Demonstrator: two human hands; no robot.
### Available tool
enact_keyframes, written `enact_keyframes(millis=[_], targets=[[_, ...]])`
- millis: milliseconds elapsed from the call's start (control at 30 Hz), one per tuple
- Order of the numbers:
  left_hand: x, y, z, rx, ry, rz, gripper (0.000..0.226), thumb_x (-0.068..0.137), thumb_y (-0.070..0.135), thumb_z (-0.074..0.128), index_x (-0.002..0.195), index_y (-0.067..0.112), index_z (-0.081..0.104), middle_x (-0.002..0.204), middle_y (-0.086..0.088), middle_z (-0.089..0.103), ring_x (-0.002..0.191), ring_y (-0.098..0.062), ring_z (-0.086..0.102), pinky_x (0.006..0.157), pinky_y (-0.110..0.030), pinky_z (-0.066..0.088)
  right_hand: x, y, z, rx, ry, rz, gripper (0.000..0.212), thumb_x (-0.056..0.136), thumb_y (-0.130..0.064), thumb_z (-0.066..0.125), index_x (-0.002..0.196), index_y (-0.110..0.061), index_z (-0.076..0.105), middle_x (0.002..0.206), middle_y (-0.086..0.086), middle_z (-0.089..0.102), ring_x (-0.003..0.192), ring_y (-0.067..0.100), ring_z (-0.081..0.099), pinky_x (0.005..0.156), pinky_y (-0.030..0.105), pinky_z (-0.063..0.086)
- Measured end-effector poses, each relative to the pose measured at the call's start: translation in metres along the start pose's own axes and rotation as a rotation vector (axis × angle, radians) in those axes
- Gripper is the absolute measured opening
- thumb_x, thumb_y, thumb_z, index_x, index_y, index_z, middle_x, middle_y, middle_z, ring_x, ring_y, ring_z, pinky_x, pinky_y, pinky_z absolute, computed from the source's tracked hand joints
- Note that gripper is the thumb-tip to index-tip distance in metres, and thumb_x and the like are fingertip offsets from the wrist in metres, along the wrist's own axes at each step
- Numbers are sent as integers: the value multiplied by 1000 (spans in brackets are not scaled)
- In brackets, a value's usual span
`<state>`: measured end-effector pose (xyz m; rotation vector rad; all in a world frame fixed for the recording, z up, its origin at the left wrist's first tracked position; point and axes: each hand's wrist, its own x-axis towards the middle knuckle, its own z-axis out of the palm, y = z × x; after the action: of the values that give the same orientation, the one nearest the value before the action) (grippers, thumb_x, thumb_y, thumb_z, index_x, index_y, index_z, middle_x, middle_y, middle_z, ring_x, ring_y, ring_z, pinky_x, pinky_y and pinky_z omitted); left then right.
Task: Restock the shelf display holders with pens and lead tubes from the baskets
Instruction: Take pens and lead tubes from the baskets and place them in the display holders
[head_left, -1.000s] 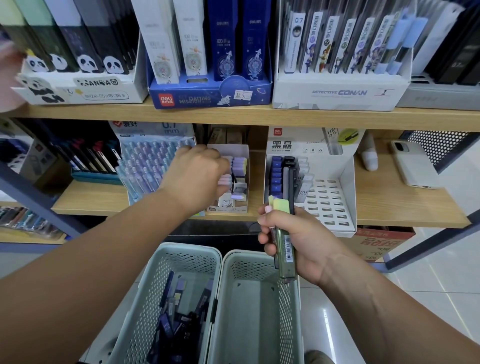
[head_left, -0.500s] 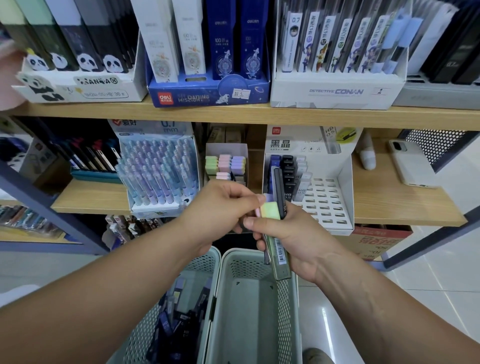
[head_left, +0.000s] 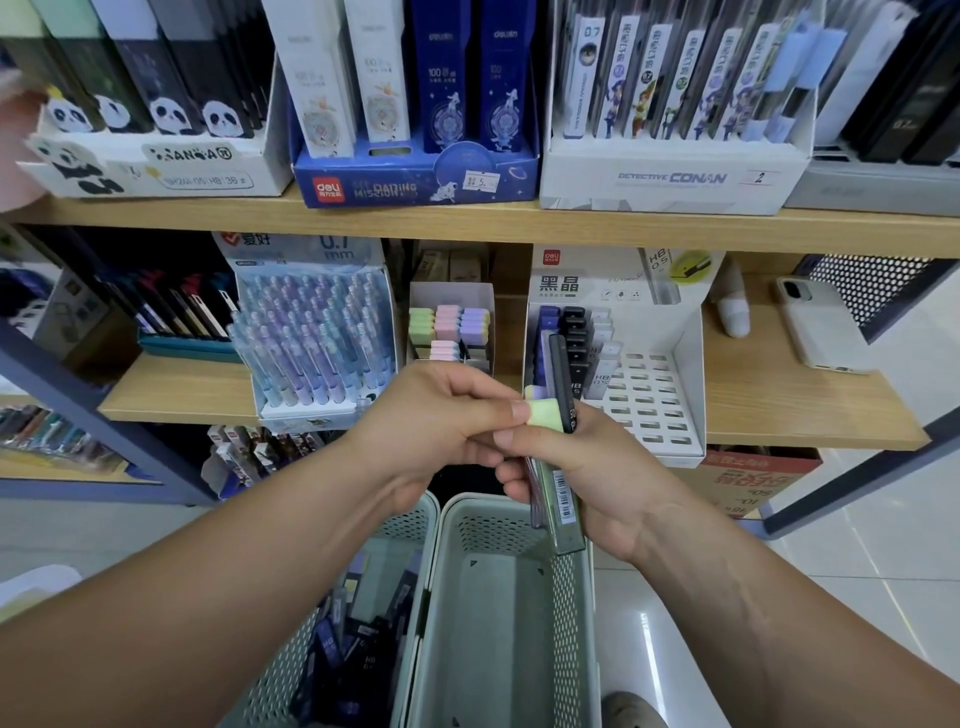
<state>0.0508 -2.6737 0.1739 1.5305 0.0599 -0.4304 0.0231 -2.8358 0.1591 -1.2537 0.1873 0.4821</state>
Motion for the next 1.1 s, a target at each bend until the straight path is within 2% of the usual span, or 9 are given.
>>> enact_keyframes(millis=[133, 300, 467, 567, 667, 833, 900, 1000, 1100], targets=[[3, 4, -7, -37, 35, 40, 7, 84, 1, 75, 90, 5, 76, 79, -17, 74, 65, -19, 69, 60, -26, 58, 1, -4, -2, 96, 32, 32, 48, 71, -14, 84, 115, -4, 67, 80, 14, 72, 65, 21, 70, 57, 28, 57], [14, 6, -21, -32, 236, 143, 17, 89, -4, 65, 95, 8, 76, 77, -15, 74, 58, -15, 66, 53, -22, 53, 2, -6, -5, 115, 123, 44, 31, 83, -7, 79, 111, 0, 66, 84, 17, 74, 71, 25, 73, 54, 28, 56], [12, 9, -37, -173, -123, 195, 27, 87, -1, 65, 112, 5, 74, 104, -22, 72, 87, -24, 71, 74, -28, 59, 1, -8, -6, 216, 75, 70, 7, 78, -12, 81, 84, -9, 78, 73, 14, 70, 58, 19, 68, 47, 24, 52], [9, 13, -45, -133, -190, 286, 19, 88, 2, 64, 104, 7, 73, 123, -20, 68, 104, -30, 69, 84, -31, 59, 0, -9, -4, 234, 35, 122, 4, 75, -13, 78, 72, -11, 80, 72, 13, 69, 53, 16, 63, 43, 21, 48], [7, 17, -49, -76, -229, 337, 9, 86, 3, 70, 95, 5, 70, 105, -21, 73, 92, -27, 72, 77, -30, 61, 2, -2, -2, 180, 53, 145, 17, 91, -2, 63, 79, -5, 75, 63, 10, 62, 47, 13, 57, 39, 20, 43], [5, 30, -58, -51, -138, 369, 12, 80, 2, 73, 90, 2, 67, 78, -18, 74, 63, -21, 71, 60, -25, 60, 3, -1, 6, 52, 86, 115, 10, 85, 0, 70, 78, -6, 73, 62, 8, 61, 48, 14, 56, 42, 22, 46], [5, 34, -70, 99, -25, 379, 15, 81, -1, 71, 95, 3, 69, 76, -15, 73, 61, -19, 69, 59, -23, 58, 5, 0, 5, 46, 150, 74, 5, 84, 1, 70, 85, -3, 68, 62, 8, 63, 50, 15, 58, 44, 23, 47], [7, 34, -84, 579, 152, 435, 27, 86, -1, 73, 106, 16, 75, 81, -9, 74, 67, -17, 70, 64, -20, 58, 7, 0, 1, 55, 202, 20, 8, 84, 0, 72, 81, -5, 66, 65, 9, 63, 51, 16, 58, 45, 24, 46], [9, 28, -81, 837, 230, 520, 19, 85, 7, 77, 95, 24, 77, 78, 3, 73, 70, -12, 68, 68, -20, 57, 8, -2, 1, 74, 200, -1, 9, 83, -2, 73, 81, -7, 66, 66, 8, 63, 52, 15, 58, 46, 25, 47]])
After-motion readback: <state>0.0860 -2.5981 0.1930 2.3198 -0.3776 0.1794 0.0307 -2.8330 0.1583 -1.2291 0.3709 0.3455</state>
